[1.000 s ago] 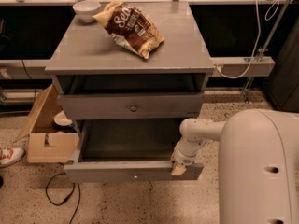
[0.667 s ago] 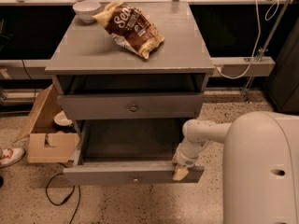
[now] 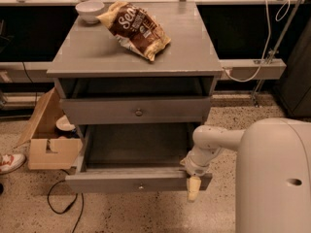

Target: Open middle drawer

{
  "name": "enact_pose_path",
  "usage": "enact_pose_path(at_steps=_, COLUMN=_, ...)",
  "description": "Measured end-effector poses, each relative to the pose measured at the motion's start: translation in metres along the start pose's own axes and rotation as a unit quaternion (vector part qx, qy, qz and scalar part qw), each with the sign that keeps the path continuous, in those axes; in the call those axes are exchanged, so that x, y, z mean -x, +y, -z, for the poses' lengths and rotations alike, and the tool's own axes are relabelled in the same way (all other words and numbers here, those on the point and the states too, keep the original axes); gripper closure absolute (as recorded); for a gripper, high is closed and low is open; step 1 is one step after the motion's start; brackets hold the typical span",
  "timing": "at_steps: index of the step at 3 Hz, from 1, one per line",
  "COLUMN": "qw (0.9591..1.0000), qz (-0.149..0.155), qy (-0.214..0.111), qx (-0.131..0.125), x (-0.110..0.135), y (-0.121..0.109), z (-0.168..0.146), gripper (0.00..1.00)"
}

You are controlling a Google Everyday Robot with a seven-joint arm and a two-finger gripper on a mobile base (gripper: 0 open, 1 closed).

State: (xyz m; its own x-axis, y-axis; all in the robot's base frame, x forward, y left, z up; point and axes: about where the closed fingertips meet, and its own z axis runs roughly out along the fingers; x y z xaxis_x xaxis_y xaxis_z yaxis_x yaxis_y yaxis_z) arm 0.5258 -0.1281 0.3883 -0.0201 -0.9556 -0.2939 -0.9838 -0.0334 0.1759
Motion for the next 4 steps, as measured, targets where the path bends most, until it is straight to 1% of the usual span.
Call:
enact_pose_path(at_steps=1, qw=1.0000, qz=-0.002, qy=-0.001, qx=0.004, x=-0.002, y=0.003, z=0.000, gripper=0.00)
enact_pose_path(at_steps=2, qw=1.0000, qz=-0.004, qy=-0.001, qx=0.005, x=-0.003, y=0.005, z=0.000, gripper=0.17)
enact_pose_path(at_steps=3, qw=1.0000, qz=-0.007, qy=0.002, qx=-0.004, x=-0.004, y=0.012, z=0.008, gripper=0.42)
enact_pose_path(at_steps=4, qw=0.9997, qz=-0.013, qy=0.005, qx=-0.022, x=-0.010, y=0.026, z=0.022, gripper=0.73)
